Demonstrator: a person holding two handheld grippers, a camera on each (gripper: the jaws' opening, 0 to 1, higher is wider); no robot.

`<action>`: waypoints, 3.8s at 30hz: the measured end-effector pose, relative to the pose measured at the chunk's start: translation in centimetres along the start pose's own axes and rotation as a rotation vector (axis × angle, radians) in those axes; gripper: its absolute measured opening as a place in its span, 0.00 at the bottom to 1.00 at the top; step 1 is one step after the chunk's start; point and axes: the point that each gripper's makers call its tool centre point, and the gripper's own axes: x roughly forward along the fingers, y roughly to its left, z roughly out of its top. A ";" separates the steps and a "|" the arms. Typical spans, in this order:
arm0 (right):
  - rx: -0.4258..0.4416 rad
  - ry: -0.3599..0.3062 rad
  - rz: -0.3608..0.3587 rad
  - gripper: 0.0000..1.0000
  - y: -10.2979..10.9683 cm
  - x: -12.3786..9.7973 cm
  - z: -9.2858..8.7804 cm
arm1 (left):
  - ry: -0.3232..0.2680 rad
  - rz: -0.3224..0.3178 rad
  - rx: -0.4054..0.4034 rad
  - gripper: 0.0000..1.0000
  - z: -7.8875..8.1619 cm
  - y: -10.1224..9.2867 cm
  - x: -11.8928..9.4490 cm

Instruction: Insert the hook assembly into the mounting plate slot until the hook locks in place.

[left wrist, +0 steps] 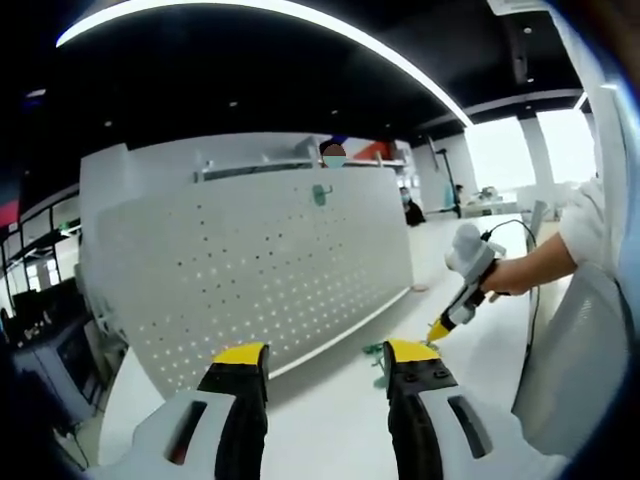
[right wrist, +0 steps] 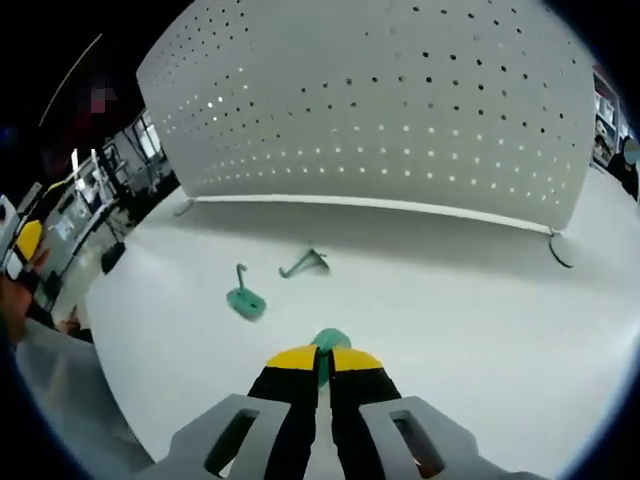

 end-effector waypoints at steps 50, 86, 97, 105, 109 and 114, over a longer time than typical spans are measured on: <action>-0.663 -0.831 -0.328 0.01 2.5 -15.6 21.7 | -0.009 0.006 0.050 0.47 1.3 -1.2 -1.1; -0.780 -1.038 -0.447 0.01 0.4 -15.9 32.9 | 0.051 0.026 0.023 0.49 -0.8 -1.4 -0.7; -0.800 -1.029 -0.452 0.00 -0.6 -13.9 33.5 | 0.089 0.010 0.010 0.49 -1.7 -1.6 -0.4; -0.774 -1.035 -0.445 0.00 -0.9 -13.4 33.2 | 0.108 0.004 0.003 0.49 -2.2 -1.8 -0.2; -0.776 -1.031 -0.455 0.00 -1.2 -13.0 33.2 | 0.111 0.006 0.000 0.49 -2.2 -1.7 -0.2; -0.775 -1.030 -0.446 0.00 -1.2 -12.7 33.1 | 0.115 0.007 0.000 0.48 -2.3 -1.6 -0.1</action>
